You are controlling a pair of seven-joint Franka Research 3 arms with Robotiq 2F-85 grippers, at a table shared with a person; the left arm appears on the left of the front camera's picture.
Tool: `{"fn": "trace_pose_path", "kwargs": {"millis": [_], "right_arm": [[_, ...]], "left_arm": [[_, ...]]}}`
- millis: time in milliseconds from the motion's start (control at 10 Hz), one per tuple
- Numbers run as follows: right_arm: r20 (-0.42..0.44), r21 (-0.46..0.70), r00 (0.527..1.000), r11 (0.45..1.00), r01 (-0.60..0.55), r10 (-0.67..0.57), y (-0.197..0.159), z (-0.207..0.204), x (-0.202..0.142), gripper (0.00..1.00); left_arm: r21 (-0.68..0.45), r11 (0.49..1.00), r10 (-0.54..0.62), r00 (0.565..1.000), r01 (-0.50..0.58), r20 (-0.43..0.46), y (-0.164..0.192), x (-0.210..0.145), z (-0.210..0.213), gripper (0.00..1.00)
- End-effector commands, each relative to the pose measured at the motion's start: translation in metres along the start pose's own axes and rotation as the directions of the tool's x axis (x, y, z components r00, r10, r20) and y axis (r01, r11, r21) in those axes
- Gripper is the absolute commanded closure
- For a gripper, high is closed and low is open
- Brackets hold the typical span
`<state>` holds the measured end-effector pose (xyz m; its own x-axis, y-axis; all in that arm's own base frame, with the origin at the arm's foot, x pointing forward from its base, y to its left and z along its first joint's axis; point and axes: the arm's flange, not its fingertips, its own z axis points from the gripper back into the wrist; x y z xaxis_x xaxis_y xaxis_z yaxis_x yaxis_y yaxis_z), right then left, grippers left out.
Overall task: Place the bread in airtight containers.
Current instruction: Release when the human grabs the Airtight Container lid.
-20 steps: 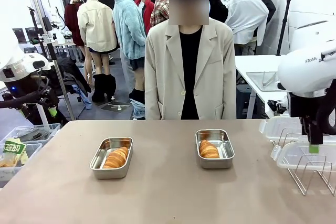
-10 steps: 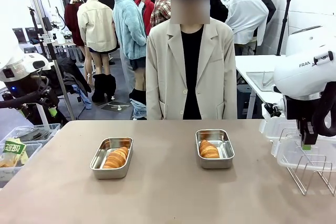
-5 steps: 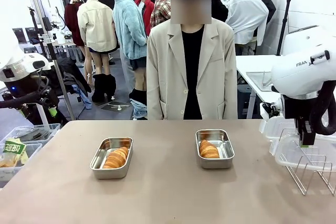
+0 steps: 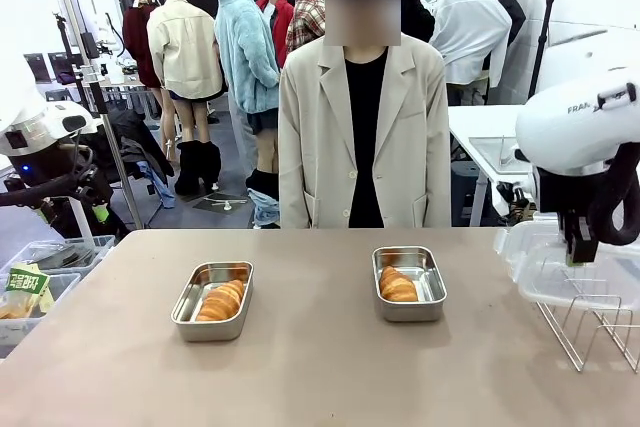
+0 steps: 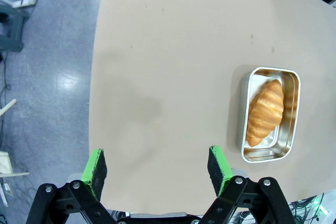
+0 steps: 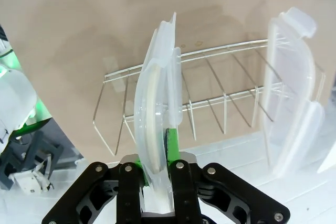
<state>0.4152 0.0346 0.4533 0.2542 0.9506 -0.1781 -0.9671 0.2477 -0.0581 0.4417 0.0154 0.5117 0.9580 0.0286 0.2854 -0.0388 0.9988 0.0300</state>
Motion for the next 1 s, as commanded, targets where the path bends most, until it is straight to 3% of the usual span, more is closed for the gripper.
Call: {"fn": "trace_pose_path", "kwargs": {"millis": [0, 400, 900], "right_arm": [[0.067, -0.099, 0.998, 0.995, -0.008, 0.015, 0.018, 0.045, 0.012, 1.00], [0.173, -0.420, 0.974, 0.906, -0.060, 0.144, 0.017, 0.114, 0.086, 1.00], [0.109, -0.465, 0.978, 0.879, -0.109, 0.179, -0.018, 0.141, 0.203, 1.00]], "left_arm": [[0.001, 1.000, 0.000, 1.000, 0.000, 0.011, 0.000, 0.001, 0.001, 0.00], [0.001, 1.000, 0.000, 1.000, 0.000, 0.011, 0.000, 0.001, 0.001, 0.00], [0.001, 1.000, 0.000, 1.000, 0.000, 0.011, 0.000, 0.001, 0.001, 0.00]]}}
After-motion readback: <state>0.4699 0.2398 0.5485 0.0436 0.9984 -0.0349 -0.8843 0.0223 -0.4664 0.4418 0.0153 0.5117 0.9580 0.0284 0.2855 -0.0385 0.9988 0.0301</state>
